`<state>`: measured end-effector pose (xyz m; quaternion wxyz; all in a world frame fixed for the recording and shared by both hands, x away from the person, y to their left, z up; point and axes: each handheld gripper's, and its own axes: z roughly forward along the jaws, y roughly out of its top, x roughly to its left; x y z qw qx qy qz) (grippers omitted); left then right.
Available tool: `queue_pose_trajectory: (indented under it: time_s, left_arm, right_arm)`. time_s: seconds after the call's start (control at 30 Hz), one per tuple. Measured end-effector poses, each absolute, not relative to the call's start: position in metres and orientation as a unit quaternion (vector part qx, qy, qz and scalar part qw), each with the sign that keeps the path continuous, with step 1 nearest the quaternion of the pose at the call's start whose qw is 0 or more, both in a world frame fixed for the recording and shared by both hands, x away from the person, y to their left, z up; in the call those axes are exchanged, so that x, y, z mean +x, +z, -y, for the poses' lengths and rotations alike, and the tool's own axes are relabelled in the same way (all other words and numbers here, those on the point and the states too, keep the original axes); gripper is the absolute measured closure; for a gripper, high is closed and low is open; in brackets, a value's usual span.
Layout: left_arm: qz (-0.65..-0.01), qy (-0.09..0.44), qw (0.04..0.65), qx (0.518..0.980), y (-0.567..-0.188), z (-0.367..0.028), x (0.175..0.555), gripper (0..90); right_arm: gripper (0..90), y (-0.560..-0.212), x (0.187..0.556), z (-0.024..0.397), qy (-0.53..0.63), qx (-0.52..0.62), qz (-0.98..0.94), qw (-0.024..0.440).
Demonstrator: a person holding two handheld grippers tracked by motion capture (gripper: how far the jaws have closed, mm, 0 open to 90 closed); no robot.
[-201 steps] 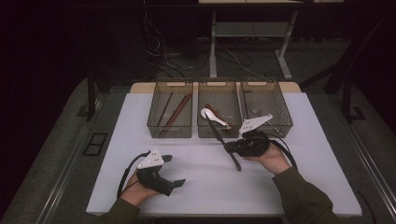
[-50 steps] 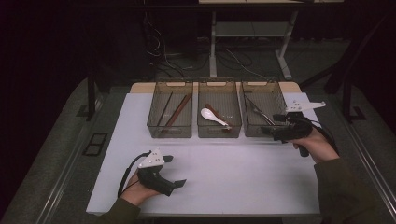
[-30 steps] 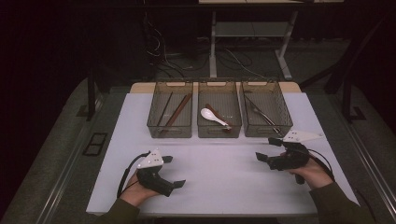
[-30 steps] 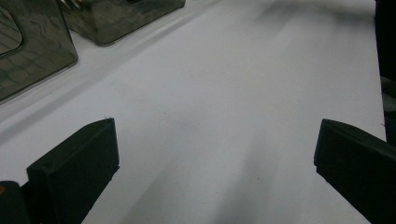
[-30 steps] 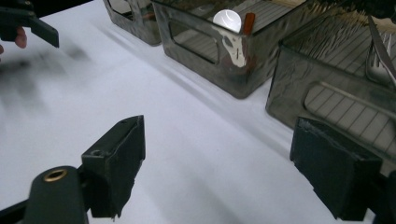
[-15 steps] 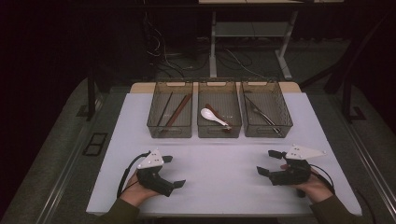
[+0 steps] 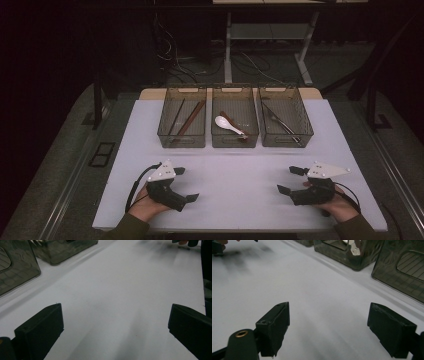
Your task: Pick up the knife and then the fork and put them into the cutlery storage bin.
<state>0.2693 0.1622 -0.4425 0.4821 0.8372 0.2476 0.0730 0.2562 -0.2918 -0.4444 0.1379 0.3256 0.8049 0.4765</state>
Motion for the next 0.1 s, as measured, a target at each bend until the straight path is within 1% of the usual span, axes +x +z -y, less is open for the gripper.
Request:
queue_pose_trajectory:
  time_s: [0.1]
  left_arm:
    - [-0.249,0.073,0.482,0.837,-0.4424,-0.1621,0.2691,0.0]
  right_arm:
    - [17.8,-0.4442,0.2565,0.2925,0.479,0.324,-0.804,0.137]
